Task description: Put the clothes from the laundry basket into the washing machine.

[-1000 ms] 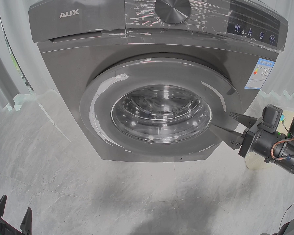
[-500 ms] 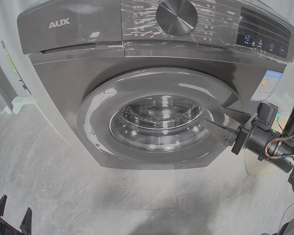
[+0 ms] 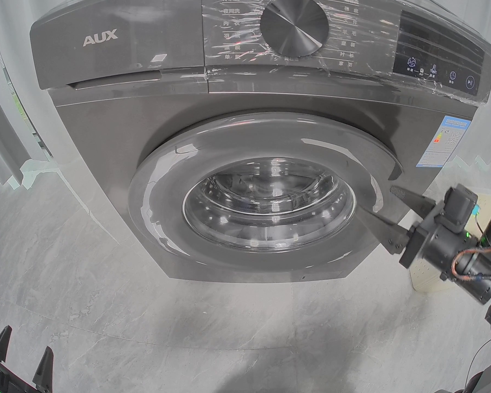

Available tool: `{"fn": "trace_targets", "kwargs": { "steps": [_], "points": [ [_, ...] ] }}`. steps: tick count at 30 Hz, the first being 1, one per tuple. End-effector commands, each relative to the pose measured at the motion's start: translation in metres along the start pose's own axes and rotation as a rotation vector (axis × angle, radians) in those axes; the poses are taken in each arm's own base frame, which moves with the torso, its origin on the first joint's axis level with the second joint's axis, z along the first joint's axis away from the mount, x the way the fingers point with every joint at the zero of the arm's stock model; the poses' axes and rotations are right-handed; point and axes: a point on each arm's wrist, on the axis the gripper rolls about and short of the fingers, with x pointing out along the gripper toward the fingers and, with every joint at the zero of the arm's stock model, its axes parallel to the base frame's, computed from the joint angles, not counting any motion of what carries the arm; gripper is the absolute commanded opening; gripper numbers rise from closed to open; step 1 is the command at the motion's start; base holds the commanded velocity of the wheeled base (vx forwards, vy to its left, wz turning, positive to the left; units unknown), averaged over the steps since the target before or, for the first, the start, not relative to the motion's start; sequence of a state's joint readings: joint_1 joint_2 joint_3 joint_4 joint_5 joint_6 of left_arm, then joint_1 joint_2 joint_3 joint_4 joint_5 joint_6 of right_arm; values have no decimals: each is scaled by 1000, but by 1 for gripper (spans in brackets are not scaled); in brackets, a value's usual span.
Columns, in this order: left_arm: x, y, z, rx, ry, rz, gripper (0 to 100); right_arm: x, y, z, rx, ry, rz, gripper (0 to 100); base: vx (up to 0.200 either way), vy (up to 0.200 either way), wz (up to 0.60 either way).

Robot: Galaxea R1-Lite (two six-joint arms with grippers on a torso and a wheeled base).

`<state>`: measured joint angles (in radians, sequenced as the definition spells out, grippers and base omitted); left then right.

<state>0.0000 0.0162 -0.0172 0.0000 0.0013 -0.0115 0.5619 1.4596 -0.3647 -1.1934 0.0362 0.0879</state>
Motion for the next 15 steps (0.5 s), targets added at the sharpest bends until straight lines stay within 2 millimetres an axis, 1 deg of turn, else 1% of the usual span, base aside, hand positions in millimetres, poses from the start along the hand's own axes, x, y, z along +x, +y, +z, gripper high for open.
{"fn": "trace_targets", "kwargs": {
  "steps": [1, 3, 4, 5, 6, 8, 9, 12, 13, 15],
  "points": [
    [0, 0, -5, -1, 4, 0, 100, -55, 7, -9, 1, 37, 51, 100, 0, 0, 0],
    [0, 0, -5, -2, 4, -1, 100, -73, 4, -11, -18, 24, 31, 100, 0, 0, 0],
    [0, 0, -5, -4, 4, -1, 100, -83, 1, -11, -24, 9, 7, 100, 0, 0, 0],
    [0, 0, -5, -4, 4, -1, 100, -88, -1, -11, -28, 0, -10, 100, 0, 0, 0],
    [0, 0, -5, -4, 4, -1, 100, -99, -5, -11, -36, -17, -49, 100, 0, 0, 0],
    [0, 0, -5, -4, 4, -1, 100, -99, -5, -11, -36, -17, -49, 100, 0, 0, 0],
    [0, 0, -5, -2, 4, -1, 100, -122, -13, -15, -81, -37, -139, 100, 0, 0, 0],
    [0, 0, -5, -4, 4, -3, 100, -143, -14, -12, -100, -63, -204, 100, 0, 0, 0],
    [0, 0, -5, -5, 4, -3, 100, -150, -13, -13, -104, -65, -220, 100, 0, 0, 0],
    [0, 0, -5, -5, 4, -3, 100, -150, -13, -13, -104, -63, -223, 100, 0, 0, 0]
  ]
}}
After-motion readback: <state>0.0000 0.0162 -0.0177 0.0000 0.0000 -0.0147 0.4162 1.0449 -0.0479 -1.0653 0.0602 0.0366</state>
